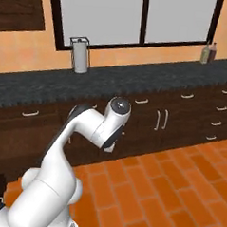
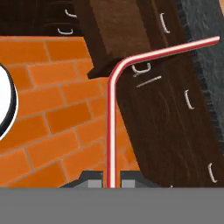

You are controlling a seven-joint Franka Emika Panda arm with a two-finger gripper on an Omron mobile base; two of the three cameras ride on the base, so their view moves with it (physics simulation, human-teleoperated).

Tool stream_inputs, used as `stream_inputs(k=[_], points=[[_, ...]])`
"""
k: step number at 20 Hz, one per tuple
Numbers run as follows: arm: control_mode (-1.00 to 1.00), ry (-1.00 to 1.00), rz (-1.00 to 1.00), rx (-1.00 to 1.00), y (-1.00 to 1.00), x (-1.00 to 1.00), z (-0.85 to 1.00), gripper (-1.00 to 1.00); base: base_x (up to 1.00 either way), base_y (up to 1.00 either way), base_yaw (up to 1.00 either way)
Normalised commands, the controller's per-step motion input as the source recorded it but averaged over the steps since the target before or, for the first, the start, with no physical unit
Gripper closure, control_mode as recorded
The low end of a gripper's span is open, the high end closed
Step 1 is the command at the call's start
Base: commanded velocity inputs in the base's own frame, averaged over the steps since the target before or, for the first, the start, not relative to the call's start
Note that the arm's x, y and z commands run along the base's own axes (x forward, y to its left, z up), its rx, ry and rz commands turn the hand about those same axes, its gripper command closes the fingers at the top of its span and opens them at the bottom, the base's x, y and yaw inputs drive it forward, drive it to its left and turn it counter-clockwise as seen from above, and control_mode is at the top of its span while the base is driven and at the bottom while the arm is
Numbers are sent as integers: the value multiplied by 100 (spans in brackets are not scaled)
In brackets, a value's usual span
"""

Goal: Take a straw from the drawer in front and place it inside the glass cup on the dining counter.

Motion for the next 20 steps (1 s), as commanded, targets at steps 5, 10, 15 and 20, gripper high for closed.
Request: stream_inputs(k=[5,10,15,20], points=[[100,0,0,0,0,0,0,100,0,-48,-72],[100,0,0,0,0,0,0,100,5,-49,-70],[100,0,0,0,0,0,0,100,11,-37,-65],[100,0,0,0,0,0,0,100,7,-43,-58]])
